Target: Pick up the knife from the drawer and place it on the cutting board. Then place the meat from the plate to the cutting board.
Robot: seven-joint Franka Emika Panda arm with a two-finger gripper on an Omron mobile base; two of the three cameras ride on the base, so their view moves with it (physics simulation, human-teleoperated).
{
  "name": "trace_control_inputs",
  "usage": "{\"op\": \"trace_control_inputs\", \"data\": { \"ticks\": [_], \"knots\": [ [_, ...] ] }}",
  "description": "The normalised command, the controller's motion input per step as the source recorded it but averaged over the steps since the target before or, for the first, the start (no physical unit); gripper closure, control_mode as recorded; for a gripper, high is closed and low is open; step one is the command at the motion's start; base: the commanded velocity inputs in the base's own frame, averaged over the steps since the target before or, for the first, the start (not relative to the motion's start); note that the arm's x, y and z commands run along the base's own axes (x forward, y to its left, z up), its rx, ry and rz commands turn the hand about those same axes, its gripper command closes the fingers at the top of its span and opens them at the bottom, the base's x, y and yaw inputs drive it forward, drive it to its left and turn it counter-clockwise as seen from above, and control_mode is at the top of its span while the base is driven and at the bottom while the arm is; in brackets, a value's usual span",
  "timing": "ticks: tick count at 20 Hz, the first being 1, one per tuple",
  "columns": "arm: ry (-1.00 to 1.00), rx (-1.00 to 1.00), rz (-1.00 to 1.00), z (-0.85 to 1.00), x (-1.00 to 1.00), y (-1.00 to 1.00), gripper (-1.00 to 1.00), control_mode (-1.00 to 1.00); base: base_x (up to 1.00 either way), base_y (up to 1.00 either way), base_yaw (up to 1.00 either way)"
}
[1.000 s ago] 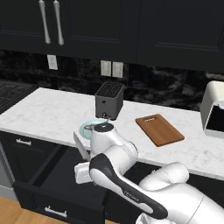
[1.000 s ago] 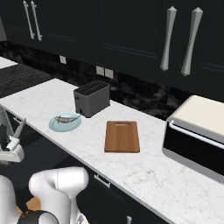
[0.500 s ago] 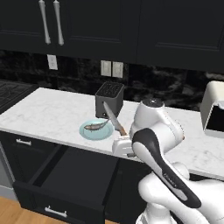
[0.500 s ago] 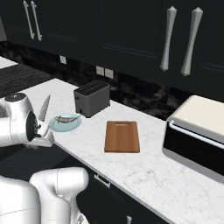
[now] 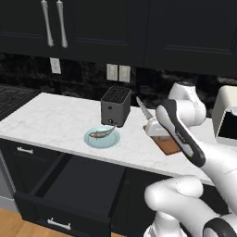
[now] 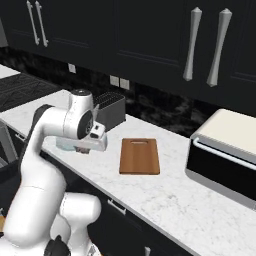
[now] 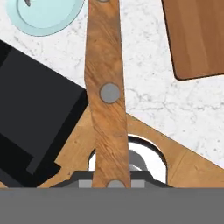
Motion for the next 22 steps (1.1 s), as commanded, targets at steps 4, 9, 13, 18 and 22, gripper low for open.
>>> {"op": "trace_control_inputs", "data": {
  "ticks": [4, 9, 13, 18, 22],
  "knots": [
    [0.23, -0.07, 0.11, -0.66, 1.0, -1.0, 1.0, -1.0, 0.0, 0.0, 0.0],
    [0.07, -0.13, 0.18, -0.58, 0.95, -1.0, 1.0, -1.0, 0.0, 0.0, 0.0],
    [-0.01, -0.12, 0.16, -0.49, 0.64, -0.89, 1.0, -1.0, 0.0, 0.0, 0.0],
    [-0.11, -0.1, 0.02, -0.67, 0.5, -0.35, 1.0, -1.0, 0.0, 0.0, 0.0],
    [-0.06, -0.02, -0.02, -0.77, 0.26, -0.1, 1.0, -1.0, 0.0, 0.0, 0.0]
  ]
}}
